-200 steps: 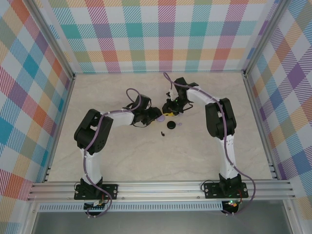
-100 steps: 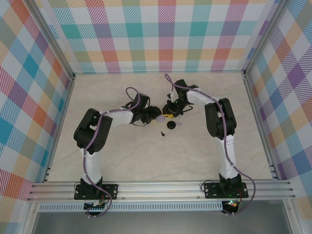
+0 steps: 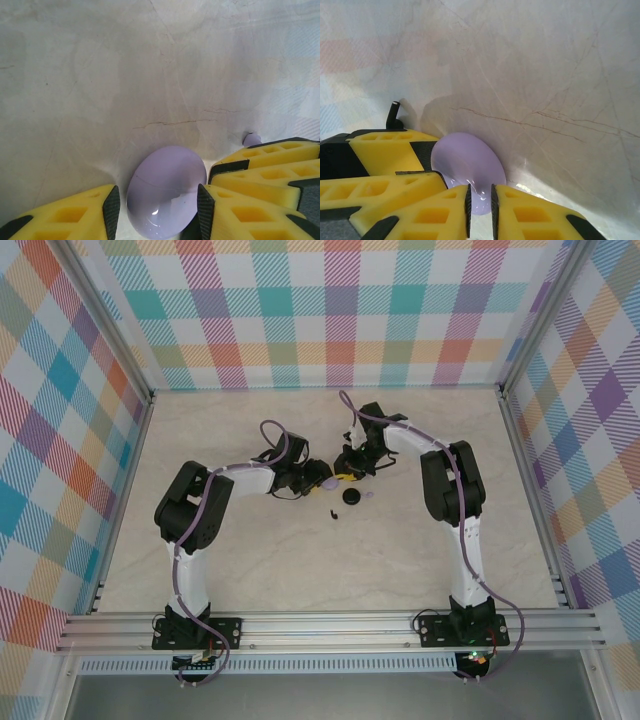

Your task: Insert the wireless bluetooth earbuds into the charging case

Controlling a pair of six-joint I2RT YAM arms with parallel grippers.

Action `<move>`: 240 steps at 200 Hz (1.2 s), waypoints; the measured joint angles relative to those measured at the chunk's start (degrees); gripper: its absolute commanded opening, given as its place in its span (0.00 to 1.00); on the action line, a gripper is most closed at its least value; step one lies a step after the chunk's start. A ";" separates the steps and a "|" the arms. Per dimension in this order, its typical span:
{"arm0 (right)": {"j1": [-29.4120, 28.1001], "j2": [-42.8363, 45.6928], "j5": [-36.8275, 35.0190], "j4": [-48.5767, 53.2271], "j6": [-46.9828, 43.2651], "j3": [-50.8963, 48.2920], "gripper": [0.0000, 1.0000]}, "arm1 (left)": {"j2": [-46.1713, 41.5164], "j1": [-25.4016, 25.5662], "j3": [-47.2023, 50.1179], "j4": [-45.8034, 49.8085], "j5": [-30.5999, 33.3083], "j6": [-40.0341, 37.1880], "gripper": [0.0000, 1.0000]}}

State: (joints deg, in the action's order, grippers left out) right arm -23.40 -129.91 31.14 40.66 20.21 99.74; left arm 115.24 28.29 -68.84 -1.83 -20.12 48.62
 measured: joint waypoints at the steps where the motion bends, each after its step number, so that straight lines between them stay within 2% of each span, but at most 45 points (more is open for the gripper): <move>1: 0.00 0.00 0.00 0.00 -0.02 0.00 0.20 | 0.00 0.00 0.00 -0.02 -0.02 0.00 0.46; 104: 0.31 0.00 0.74 -0.83 0.37 -1.20 0.20 | 1.44 -0.33 0.98 -5.55 -3.43 3.26 0.36; 159: 0.59 0.00 0.83 -0.98 0.39 -1.20 0.20 | 1.44 -0.33 1.64 -8.31 -4.35 4.79 0.21; 184: 0.66 0.02 0.70 -1.25 0.39 -1.42 0.23 | 1.38 -0.33 1.86 -8.72 -4.31 4.63 0.13; 210: 0.55 2.34 -0.02 -2.25 0.74 -3.98 0.28 | 0.76 -0.33 2.14 -8.35 -3.78 3.78 0.12; 240: 0.57 6.88 -0.70 -2.89 1.51 -5.60 0.29 | -1.44 -0.33 3.02 -7.56 -2.95 2.05 0.11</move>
State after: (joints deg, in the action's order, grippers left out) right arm -22.83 -123.02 30.44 37.78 21.71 94.15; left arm 113.80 27.97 -65.82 -9.39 -23.07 50.68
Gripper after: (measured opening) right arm 0.290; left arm 0.213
